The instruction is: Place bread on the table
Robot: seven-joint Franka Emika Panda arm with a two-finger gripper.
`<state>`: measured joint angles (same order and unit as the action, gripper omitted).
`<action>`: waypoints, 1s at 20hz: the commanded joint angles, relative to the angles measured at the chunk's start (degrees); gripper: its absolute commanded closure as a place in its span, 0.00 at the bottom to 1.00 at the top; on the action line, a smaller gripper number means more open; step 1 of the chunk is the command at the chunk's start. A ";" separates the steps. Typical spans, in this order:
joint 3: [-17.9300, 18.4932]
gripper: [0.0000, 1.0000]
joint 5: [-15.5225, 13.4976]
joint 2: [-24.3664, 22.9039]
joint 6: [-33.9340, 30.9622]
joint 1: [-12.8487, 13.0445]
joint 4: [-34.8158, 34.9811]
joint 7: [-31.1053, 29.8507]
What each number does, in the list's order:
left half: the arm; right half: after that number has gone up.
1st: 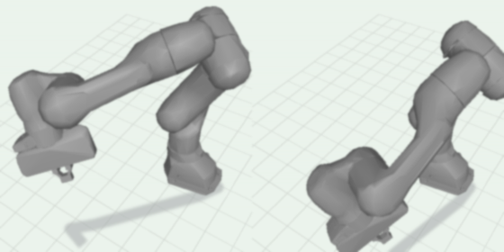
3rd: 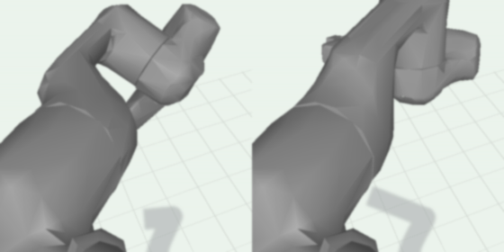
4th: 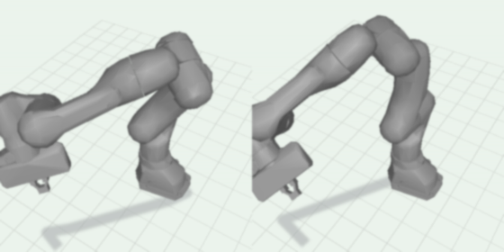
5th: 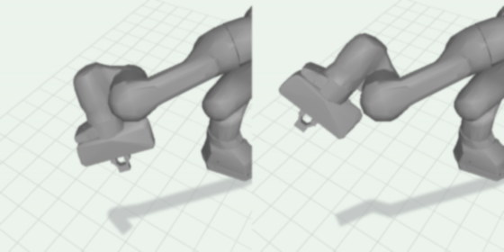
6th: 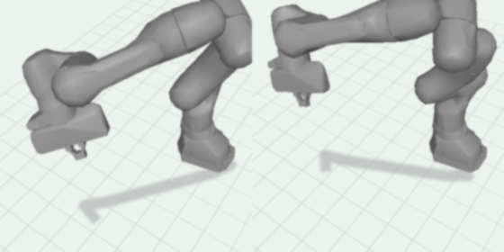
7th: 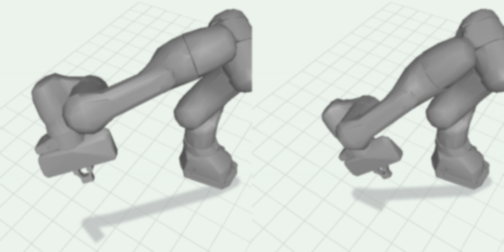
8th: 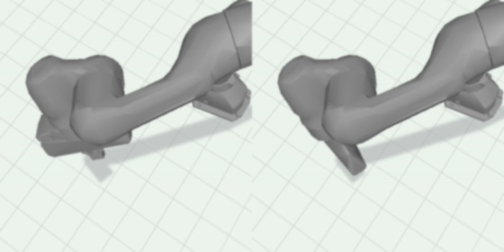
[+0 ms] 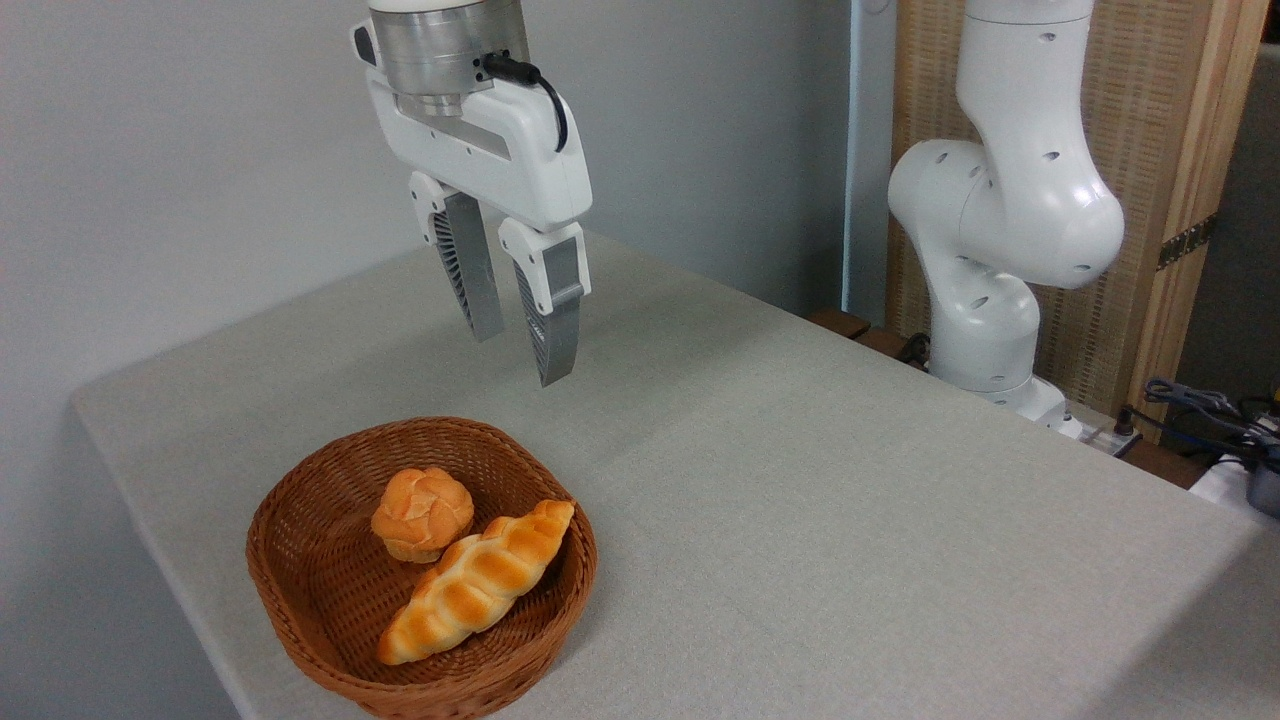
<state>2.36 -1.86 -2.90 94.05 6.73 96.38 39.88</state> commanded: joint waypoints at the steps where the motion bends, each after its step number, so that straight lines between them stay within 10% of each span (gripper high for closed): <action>1: 0.37 0.00 0.72 -0.79 -1.59 0.21 0.21 -0.42; 20: 0.37 0.00 0.63 -0.79 2.28 0.21 0.73 -0.77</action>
<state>2.39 -1.86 -3.01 95.08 6.73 96.38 39.88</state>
